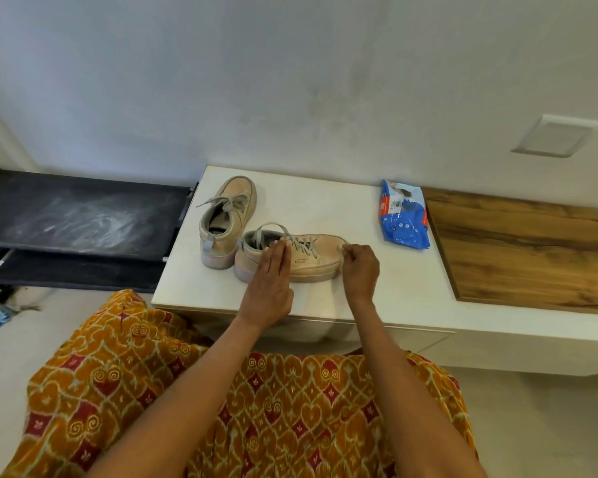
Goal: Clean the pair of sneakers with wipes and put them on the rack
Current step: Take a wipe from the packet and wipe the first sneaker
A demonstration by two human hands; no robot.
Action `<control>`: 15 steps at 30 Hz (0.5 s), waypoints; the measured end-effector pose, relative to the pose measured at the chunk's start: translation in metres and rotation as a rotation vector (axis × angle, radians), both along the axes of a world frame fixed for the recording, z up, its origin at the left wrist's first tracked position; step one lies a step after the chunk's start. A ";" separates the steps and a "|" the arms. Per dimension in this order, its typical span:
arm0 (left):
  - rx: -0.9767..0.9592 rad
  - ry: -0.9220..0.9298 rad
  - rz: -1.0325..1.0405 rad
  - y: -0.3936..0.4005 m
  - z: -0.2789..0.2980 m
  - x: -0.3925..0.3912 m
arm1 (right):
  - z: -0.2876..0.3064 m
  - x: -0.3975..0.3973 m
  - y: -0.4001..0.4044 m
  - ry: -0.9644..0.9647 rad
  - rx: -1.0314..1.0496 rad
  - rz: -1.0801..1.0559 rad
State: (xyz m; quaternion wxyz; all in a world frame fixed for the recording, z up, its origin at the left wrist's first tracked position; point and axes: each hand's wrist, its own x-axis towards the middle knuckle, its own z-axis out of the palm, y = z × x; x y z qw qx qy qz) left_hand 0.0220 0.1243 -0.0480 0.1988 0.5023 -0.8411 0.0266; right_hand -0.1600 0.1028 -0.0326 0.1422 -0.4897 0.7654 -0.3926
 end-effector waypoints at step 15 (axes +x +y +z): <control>0.324 0.129 -0.226 -0.039 0.024 0.018 | 0.022 -0.028 0.008 0.552 0.321 0.403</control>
